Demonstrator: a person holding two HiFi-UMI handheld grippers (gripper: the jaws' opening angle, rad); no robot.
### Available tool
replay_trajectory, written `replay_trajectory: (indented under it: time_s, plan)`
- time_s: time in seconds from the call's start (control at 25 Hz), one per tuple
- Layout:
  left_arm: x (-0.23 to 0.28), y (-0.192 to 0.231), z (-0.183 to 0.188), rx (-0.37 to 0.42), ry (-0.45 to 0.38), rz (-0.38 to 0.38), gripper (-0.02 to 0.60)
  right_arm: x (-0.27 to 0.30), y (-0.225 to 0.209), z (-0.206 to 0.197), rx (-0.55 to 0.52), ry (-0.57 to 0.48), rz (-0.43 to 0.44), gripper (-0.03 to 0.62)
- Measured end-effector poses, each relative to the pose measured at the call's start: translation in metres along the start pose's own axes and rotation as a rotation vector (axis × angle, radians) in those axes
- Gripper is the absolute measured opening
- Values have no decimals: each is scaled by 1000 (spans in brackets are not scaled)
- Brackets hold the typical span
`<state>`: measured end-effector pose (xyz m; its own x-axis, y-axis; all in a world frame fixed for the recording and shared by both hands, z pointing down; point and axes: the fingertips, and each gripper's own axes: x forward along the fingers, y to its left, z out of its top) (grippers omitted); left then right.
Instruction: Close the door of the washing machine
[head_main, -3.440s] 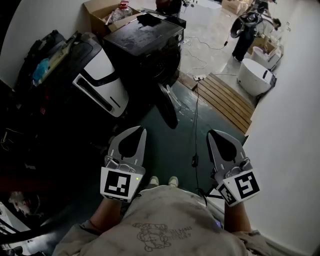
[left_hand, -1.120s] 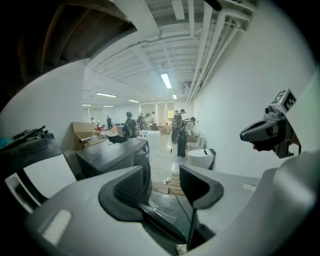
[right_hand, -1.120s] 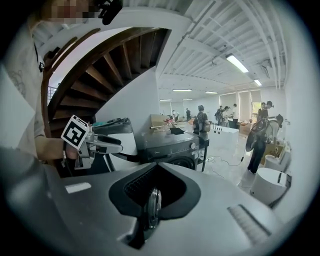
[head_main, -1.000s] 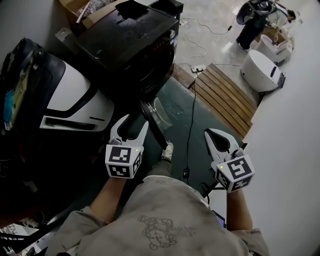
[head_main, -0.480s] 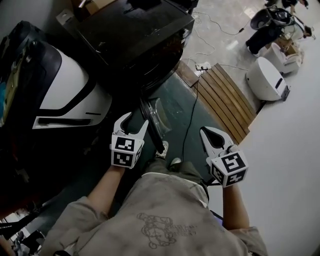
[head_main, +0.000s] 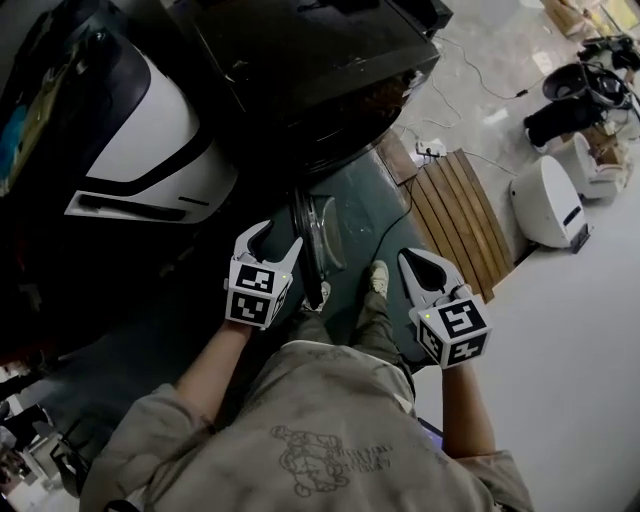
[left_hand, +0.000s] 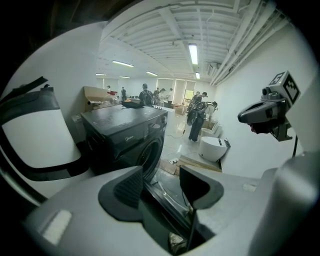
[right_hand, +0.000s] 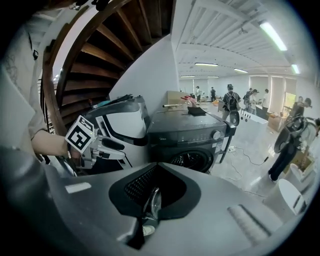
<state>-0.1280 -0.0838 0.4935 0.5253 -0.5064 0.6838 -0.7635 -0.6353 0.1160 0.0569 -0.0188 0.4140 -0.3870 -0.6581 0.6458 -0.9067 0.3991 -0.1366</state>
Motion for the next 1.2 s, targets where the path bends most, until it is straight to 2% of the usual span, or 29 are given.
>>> replay_trajectory:
  time_s: [0.24, 0.6, 0.96, 1.2]
  plan:
    - [2, 2, 1, -102, 3, 114, 219, 15, -27, 5, -49, 27, 108, 28]
    - [17, -11, -7, -180, 55, 258, 219, 38, -64, 10, -139, 74, 268, 28]
    - [26, -9, -28, -258, 110, 337, 219, 68, -76, 1, -211, 134, 349, 28]
    - [36, -5, -43, -304, 127, 335, 219, 87, -75, 1, -227, 154, 368, 28]
